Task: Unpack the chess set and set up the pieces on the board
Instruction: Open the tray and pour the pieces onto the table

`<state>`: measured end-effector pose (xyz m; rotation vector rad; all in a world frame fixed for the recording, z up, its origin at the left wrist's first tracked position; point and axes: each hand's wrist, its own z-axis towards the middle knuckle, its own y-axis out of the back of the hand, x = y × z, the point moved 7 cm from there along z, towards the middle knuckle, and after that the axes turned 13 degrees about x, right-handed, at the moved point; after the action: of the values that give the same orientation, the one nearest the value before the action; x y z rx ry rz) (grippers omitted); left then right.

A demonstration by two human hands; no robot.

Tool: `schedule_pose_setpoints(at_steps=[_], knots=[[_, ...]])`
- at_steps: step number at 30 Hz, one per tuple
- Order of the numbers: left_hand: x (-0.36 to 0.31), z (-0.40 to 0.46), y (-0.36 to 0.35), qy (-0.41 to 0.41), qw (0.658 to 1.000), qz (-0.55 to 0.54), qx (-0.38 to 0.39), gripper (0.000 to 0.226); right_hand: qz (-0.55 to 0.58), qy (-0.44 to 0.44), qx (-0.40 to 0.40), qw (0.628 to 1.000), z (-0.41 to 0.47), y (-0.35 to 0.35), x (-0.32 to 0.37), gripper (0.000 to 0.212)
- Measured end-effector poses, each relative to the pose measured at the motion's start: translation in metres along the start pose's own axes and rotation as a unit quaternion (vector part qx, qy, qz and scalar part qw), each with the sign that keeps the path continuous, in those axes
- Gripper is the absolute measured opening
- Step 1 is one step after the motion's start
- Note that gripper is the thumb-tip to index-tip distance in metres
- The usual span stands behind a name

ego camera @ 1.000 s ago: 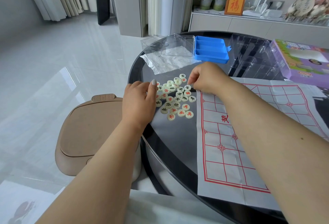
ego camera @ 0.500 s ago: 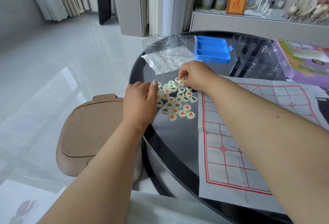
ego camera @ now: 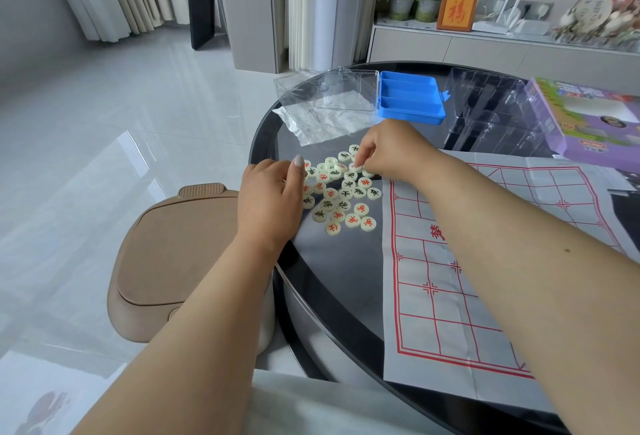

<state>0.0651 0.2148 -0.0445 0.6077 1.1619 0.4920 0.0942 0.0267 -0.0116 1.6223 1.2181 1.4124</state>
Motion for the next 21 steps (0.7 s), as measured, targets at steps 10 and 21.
schedule_pose_setpoints(at_steps=[10, 21], knots=[[0.0, 0.0, 0.0, 0.002, 1.0, -0.013, 0.005, 0.053, -0.009, 0.036, 0.029, 0.999, 0.007, -0.021, -0.003, 0.046], [0.011, -0.004, 0.009, 0.058, 0.996, -0.035, -0.061, 0.049, -0.03, 0.01, 0.038, 0.999, 0.036, -0.019, 0.022, 0.019]])
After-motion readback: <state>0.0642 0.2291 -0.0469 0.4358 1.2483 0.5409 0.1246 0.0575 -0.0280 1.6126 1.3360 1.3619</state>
